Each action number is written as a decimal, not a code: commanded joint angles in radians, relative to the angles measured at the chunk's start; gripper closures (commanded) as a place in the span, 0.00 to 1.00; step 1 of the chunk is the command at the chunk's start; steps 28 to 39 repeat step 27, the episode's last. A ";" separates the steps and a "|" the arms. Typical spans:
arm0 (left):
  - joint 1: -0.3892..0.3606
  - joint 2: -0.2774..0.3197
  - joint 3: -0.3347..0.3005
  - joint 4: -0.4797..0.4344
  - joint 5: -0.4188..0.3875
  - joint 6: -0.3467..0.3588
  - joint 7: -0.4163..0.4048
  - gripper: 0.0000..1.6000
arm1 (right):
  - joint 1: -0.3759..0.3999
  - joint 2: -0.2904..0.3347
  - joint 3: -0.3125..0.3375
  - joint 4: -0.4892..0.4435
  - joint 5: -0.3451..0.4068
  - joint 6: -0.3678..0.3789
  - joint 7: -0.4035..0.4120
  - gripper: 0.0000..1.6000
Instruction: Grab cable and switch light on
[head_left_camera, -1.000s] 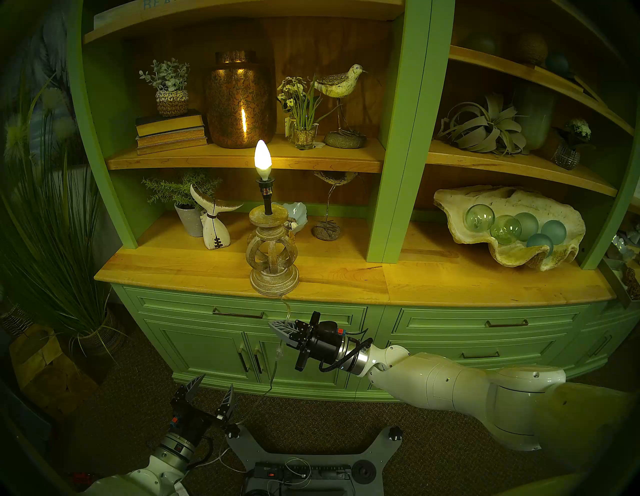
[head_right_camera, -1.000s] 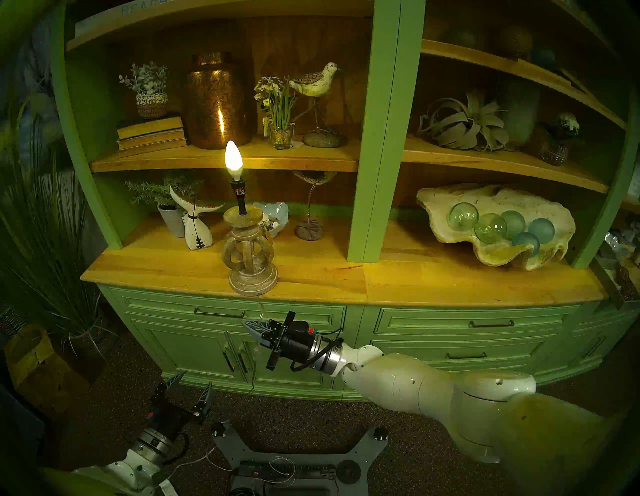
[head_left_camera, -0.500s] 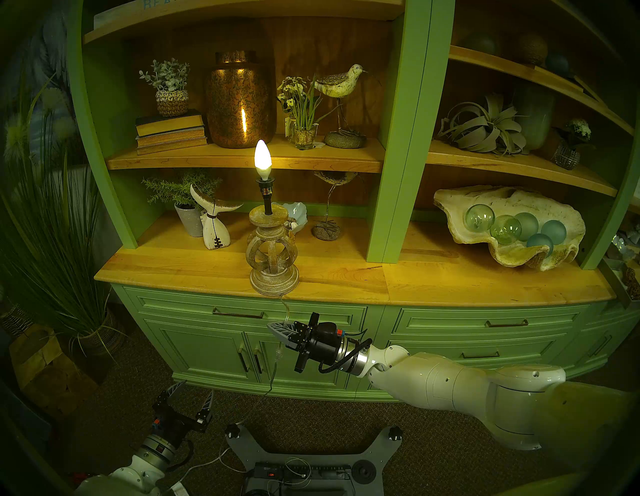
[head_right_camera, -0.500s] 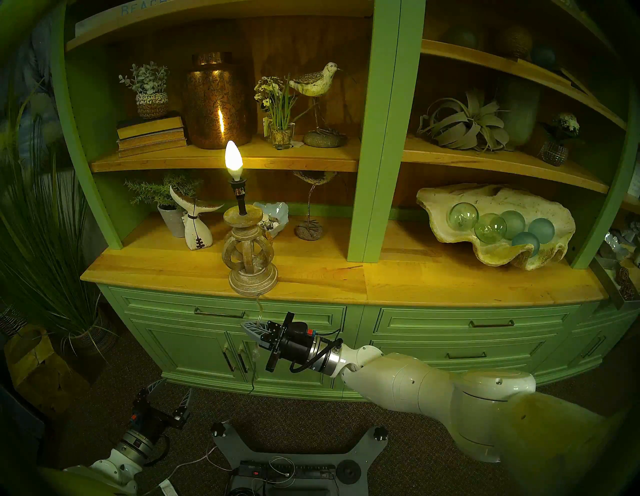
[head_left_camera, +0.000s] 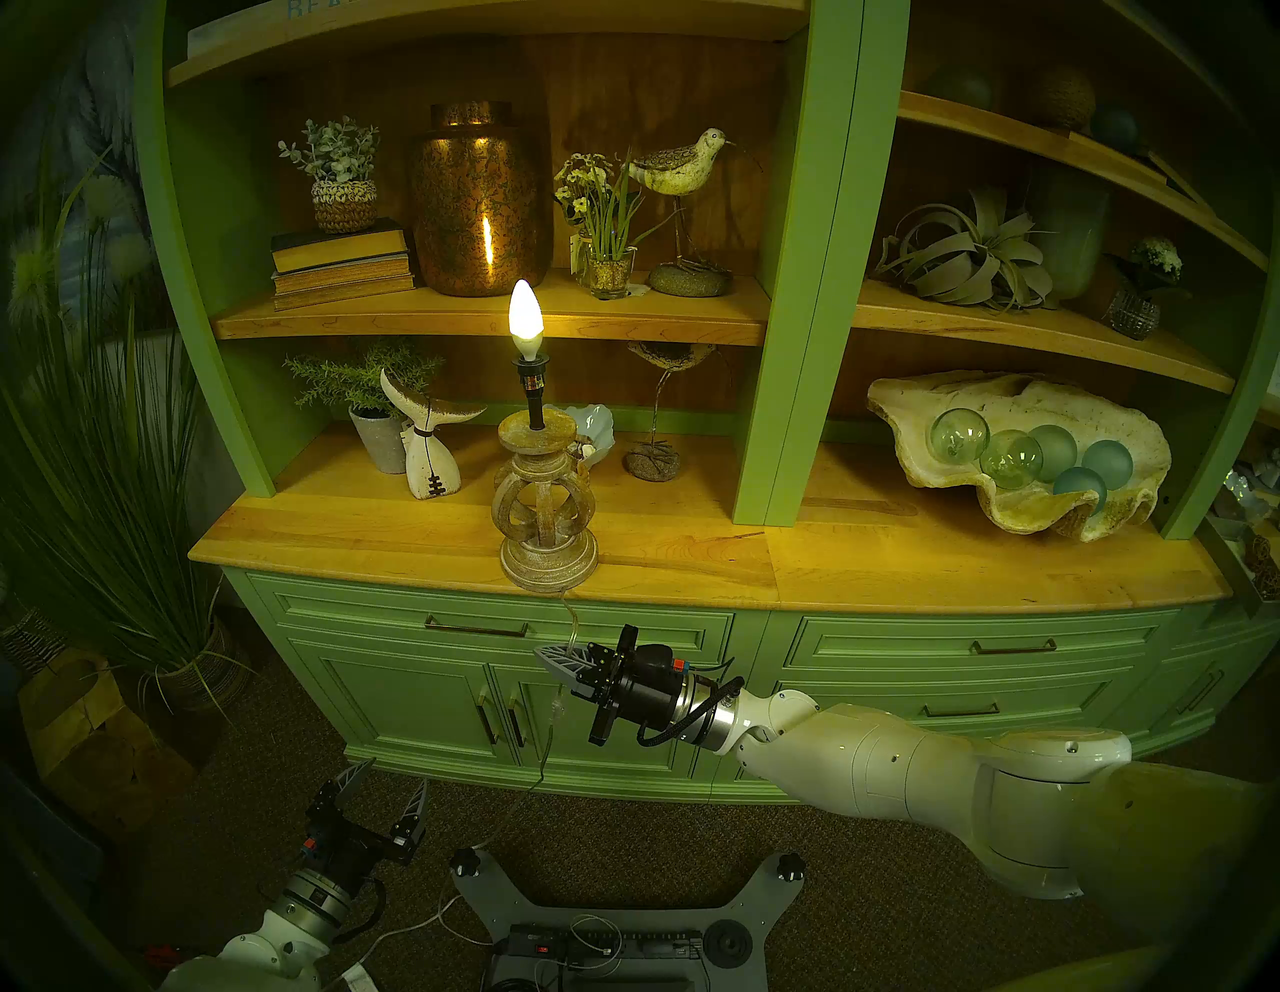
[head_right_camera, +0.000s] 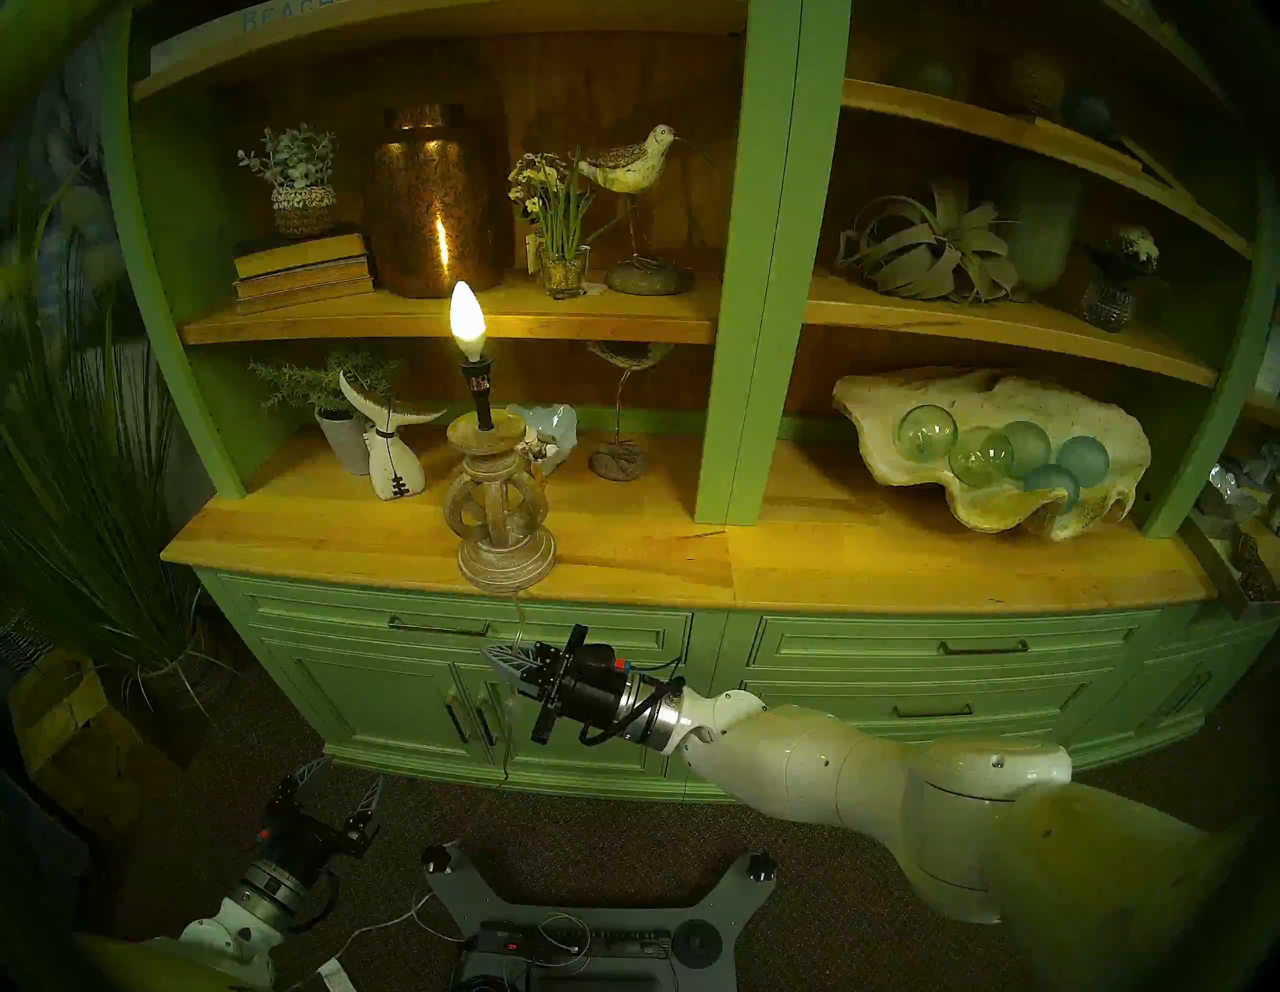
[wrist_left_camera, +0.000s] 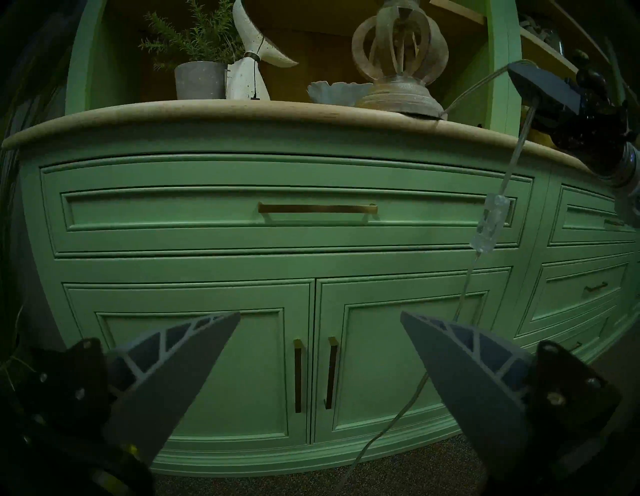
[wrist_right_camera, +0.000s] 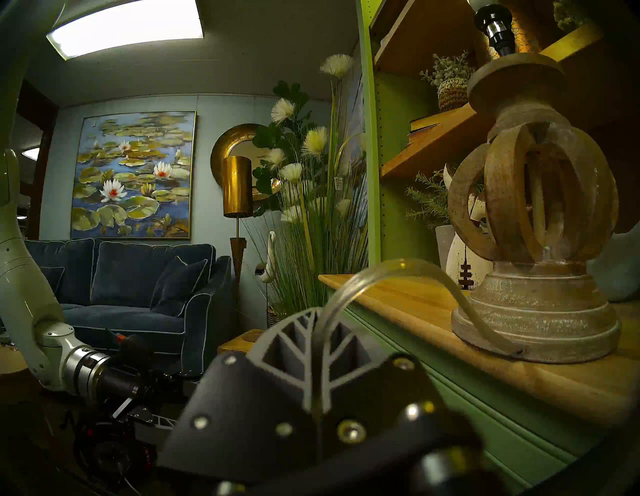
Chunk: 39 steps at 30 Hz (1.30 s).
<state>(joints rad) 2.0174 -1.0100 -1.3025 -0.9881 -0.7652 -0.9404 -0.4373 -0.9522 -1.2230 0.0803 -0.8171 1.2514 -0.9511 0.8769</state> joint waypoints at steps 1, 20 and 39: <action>-0.012 -0.034 -0.062 0.010 -0.041 -0.019 -0.095 0.00 | 0.030 -0.001 0.010 -0.018 0.007 -0.009 0.073 1.00; -0.041 -0.121 -0.203 0.087 -0.111 -0.019 -0.350 0.00 | 0.032 -0.002 0.006 -0.014 0.020 -0.009 0.085 1.00; -0.051 -0.142 -0.240 0.109 -0.126 -0.019 -0.413 0.00 | 0.033 -0.003 0.005 -0.013 0.023 -0.009 0.088 1.00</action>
